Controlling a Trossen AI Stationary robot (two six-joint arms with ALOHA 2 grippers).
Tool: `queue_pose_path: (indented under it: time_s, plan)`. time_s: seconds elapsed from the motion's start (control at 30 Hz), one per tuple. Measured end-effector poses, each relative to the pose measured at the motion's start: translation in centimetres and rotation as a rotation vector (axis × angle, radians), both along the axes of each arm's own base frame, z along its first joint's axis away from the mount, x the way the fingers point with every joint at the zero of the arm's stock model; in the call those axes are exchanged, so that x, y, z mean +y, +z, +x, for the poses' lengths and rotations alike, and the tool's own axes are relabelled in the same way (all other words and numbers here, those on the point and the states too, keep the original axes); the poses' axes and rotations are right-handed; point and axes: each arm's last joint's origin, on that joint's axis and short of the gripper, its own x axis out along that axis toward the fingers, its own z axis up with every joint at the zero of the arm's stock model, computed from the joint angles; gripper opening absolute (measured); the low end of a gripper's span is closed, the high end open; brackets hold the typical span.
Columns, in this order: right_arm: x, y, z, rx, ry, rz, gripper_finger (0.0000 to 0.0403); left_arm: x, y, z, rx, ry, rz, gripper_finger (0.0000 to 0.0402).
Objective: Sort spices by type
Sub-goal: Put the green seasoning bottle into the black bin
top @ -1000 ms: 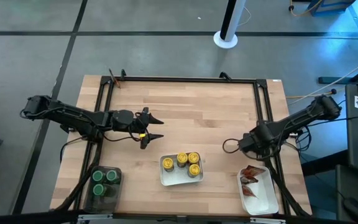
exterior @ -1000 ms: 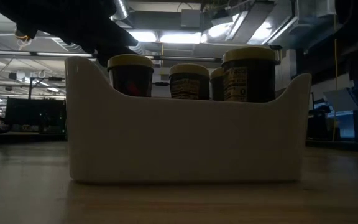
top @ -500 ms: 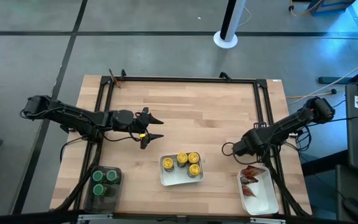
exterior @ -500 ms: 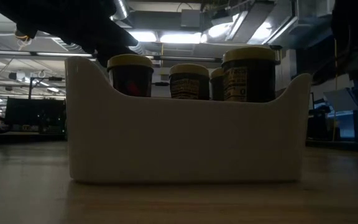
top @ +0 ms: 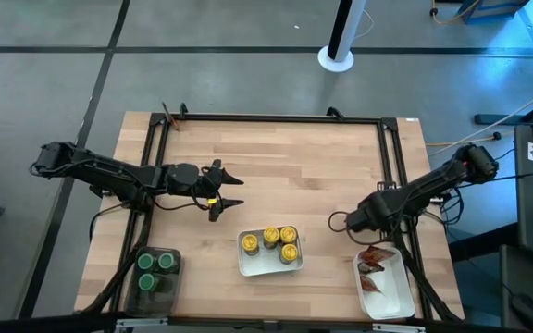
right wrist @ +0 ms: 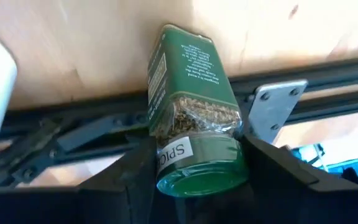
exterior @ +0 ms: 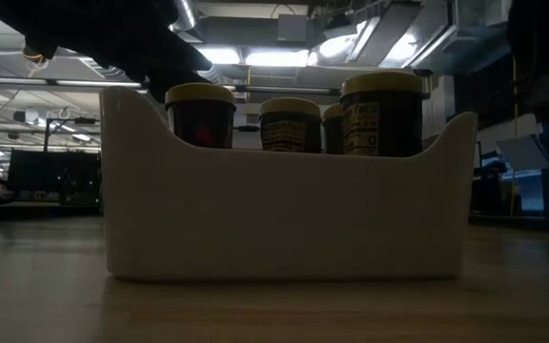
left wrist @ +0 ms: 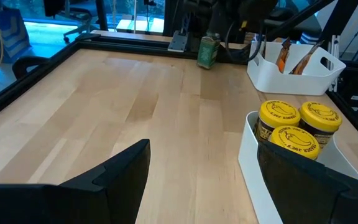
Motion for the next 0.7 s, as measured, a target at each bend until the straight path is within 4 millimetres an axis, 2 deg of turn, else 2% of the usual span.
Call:
queue_pose_path:
  time_s: [0.5, 0.7]
  plan:
    - [1.0, 5.3, 3.5, -0.341, -0.030, -0.051, 0.0211, 0.0, 0.0, 0.1, -0.004, 0.000, 0.000, 0.0280]
    - [1.5, 6.1, 5.0, -0.504, -0.050, -0.023, 0.0213, -0.1, -0.2, 0.9, -0.042, -0.001, -0.002, 0.0280]
